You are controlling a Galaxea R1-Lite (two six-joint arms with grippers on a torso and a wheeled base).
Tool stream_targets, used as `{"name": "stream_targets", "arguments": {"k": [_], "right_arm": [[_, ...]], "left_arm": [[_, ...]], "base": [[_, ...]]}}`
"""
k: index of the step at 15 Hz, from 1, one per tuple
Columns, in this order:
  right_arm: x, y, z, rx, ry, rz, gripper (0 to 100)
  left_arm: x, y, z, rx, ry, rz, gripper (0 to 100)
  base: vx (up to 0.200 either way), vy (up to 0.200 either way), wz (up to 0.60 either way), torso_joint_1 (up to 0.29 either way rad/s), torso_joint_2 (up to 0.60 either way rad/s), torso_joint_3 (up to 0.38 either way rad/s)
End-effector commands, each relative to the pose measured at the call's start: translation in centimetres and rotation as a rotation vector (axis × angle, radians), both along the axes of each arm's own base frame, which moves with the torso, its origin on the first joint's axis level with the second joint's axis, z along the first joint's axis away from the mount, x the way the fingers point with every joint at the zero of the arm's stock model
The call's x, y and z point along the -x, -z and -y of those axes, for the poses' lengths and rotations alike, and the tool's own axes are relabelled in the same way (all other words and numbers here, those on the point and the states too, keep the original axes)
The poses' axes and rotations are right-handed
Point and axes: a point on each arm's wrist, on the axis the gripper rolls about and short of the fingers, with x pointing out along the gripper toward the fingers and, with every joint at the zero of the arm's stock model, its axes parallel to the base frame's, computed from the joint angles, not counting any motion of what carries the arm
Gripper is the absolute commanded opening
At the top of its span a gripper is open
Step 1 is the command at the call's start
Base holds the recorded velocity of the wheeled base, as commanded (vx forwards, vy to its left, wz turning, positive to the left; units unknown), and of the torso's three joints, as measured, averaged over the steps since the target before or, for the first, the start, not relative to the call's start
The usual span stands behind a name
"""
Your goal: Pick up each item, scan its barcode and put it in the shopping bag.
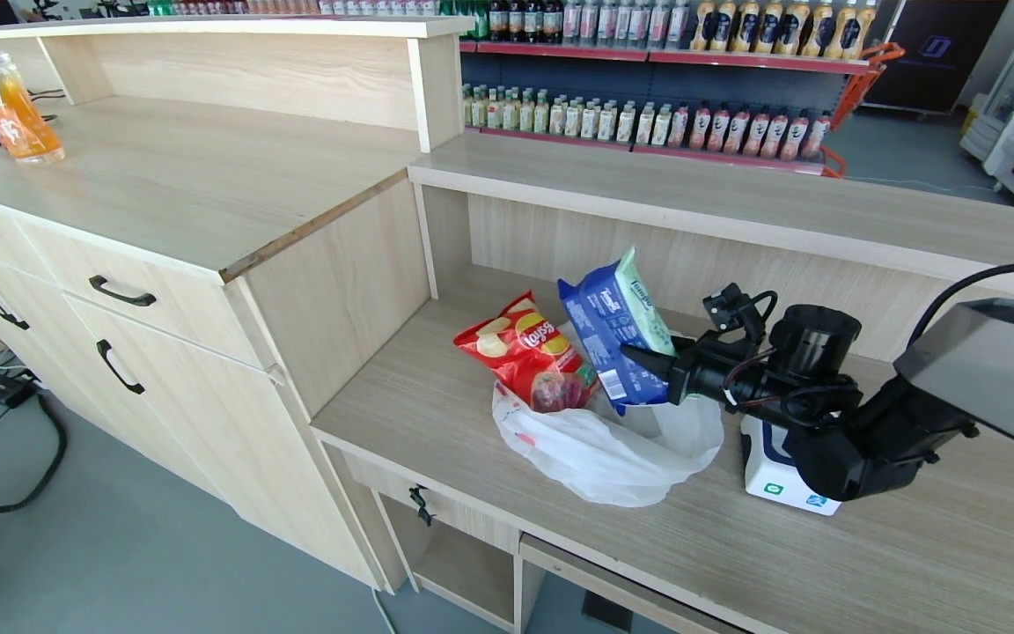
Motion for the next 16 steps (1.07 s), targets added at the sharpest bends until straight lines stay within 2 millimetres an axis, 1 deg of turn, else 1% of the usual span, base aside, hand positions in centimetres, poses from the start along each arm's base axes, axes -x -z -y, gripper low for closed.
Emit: {"name": "stream_targets", "arguments": {"k": [1,5,11,12,16], "right_arm": [[0.0,-0.1,-0.1,0.025,-0.005,0.03,0],[0.4,-0.7,-1.0,0.022,-0.028,0.046,0],[0.2,-0.4,-1.3,0.025,-0.034,0.041,0],[0.2,-0.3,-1.3,0.026,-0.035,0.041,100],[-0.2,-0.5,-1.6,0.022,-0.038,0.059,100]], "left_arm": [[0.0,0.0,0.0,0.0,-0.001,-0.001,0],[0.0,0.0,0.0,0.0,0.0,-0.001,0],[0.0,0.0,0.0,0.0,0.0,-0.001,0],[0.0,0.0,0.0,0.0,0.0,0.001,0],[0.0,0.0,0.0,0.0,0.0,-0.001,0]], "base": [[0.0,0.0,0.0,0.0,0.0,0.0],[0.0,0.0,0.0,0.0,0.0,0.0],[0.0,0.0,0.0,0.0,0.0,0.0],[0.0,0.0,0.0,0.0,0.0,0.0],[0.0,0.0,0.0,0.0,0.0,0.0]]}}
